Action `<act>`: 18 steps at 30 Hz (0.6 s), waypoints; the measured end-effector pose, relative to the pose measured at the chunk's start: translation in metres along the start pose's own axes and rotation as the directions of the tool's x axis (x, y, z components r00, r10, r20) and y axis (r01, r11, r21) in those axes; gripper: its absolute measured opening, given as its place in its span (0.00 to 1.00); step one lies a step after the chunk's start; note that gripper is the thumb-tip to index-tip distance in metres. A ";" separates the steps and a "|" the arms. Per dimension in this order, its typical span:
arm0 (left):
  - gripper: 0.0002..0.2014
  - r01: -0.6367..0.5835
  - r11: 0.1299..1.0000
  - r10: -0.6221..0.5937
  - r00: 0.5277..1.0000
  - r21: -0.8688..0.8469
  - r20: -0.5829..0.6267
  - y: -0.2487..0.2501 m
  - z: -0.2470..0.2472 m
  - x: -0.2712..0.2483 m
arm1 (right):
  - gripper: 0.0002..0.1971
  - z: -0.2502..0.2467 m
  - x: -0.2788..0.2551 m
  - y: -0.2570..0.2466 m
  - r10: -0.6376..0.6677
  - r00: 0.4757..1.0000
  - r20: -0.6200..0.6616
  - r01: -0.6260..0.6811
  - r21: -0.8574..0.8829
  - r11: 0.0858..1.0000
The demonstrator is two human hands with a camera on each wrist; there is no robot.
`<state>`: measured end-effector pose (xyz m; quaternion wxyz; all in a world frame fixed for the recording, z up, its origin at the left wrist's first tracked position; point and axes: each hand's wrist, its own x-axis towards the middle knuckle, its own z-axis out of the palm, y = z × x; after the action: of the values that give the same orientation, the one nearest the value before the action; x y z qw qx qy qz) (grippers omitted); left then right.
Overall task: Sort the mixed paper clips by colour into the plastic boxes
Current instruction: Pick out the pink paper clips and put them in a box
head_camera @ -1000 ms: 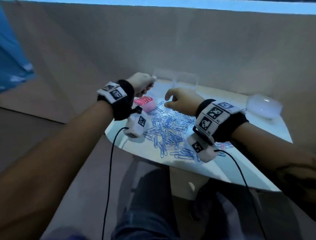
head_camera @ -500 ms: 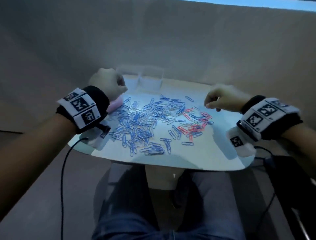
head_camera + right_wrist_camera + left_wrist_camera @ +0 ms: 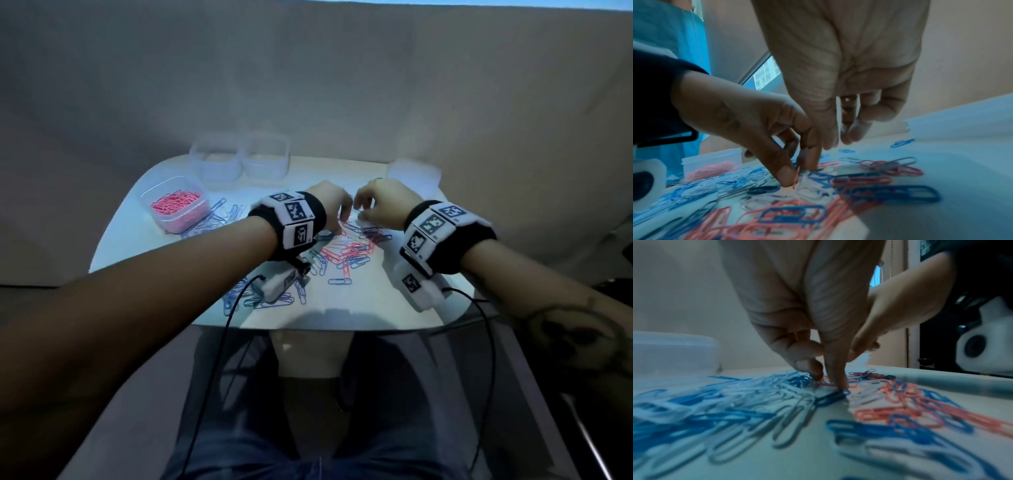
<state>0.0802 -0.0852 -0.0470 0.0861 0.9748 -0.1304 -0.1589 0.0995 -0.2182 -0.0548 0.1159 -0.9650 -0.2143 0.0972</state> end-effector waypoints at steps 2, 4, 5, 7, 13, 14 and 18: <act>0.09 -0.021 0.999 0.021 1.000 0.035 0.016 0.001 -0.001 0.001 | 0.10 0.003 0.010 -0.007 -0.034 0.999 -0.019 0.034 0.026 0.999; 0.07 -0.031 0.998 0.031 1.000 0.047 0.006 -0.002 0.002 -0.001 | 0.10 0.010 0.018 -0.015 -0.051 0.999 0.019 0.050 0.037 0.998; 0.07 -0.030 0.999 0.031 1.000 0.044 -0.003 -0.003 0.004 -0.002 | 0.10 0.012 0.022 -0.017 -0.036 0.999 0.037 0.035 0.034 0.999; 0.08 -0.020 1.000 0.020 0.999 -0.006 -0.035 -0.008 0.002 -0.006 | 0.10 0.014 0.027 -0.018 -0.014 0.998 0.054 0.013 0.010 1.000; 0.10 0.037 0.955 -0.075 0.990 -0.293 -0.118 -0.015 -0.018 -0.022 | 0.05 0.007 0.022 -0.010 0.008 0.999 0.043 -0.016 0.184 0.983; 0.09 0.049 0.945 -0.065 0.997 -0.322 -0.037 -0.013 -0.018 -0.026 | 0.06 0.003 0.018 -0.006 0.008 1.000 0.020 -0.012 0.237 0.971; 0.13 0.188 0.689 -0.051 0.976 -0.700 0.212 0.000 -0.011 -0.037 | 0.11 -0.014 -0.009 0.016 0.106 0.994 0.033 -0.108 0.506 0.856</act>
<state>0.0503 -0.0731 -0.0260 0.4362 0.8526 -0.0012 -0.2877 0.1008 -0.2386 -0.0447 0.3591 -0.9109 -0.1274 0.1581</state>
